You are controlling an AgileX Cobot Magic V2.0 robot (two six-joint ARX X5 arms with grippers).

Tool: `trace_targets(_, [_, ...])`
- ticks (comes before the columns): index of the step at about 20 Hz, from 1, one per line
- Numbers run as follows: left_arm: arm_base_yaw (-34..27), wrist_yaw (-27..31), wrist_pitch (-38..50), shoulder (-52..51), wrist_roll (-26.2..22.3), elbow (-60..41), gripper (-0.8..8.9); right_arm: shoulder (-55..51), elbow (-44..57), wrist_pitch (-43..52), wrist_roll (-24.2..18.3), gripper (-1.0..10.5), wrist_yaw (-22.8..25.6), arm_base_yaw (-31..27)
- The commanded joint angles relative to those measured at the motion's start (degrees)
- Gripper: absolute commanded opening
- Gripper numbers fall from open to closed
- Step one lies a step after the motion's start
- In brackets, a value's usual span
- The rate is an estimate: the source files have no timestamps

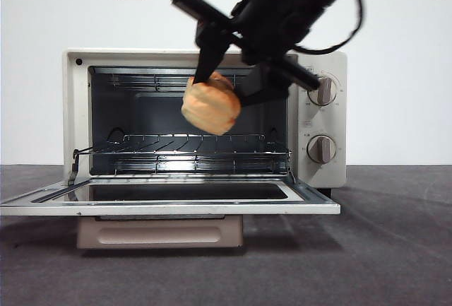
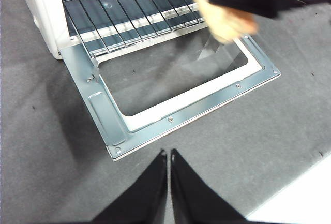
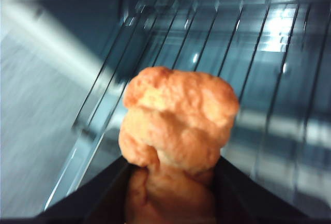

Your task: The left arm flap open the oven, the right arm pick bread and place it into oven, the left arm flap close the oven

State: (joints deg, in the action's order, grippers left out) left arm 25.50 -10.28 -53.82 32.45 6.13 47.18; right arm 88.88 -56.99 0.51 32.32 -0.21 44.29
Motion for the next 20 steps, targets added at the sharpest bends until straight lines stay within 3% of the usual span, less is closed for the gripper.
trace_targets(1, [0.2,0.2,0.5,0.1,0.3,0.3,0.16,4.6,-4.3,0.7,0.7,1.9,2.9,0.5])
trace_targets(9, [0.2,0.2,-0.8,0.1,0.3,0.3,0.16,11.4,-8.7,1.2,0.7,2.5,14.8,-0.1])
trace_targets(17, [0.2,0.2,-0.9,0.1,0.3,0.3,0.16,12.2,-8.7,1.0,0.7,4.4,15.1,-0.7])
trace_targets(20, [0.2,0.2,-0.9,0.1,0.3,0.3,0.16,11.3,-8.7,0.7,0.7,4.6,14.6,-0.6])
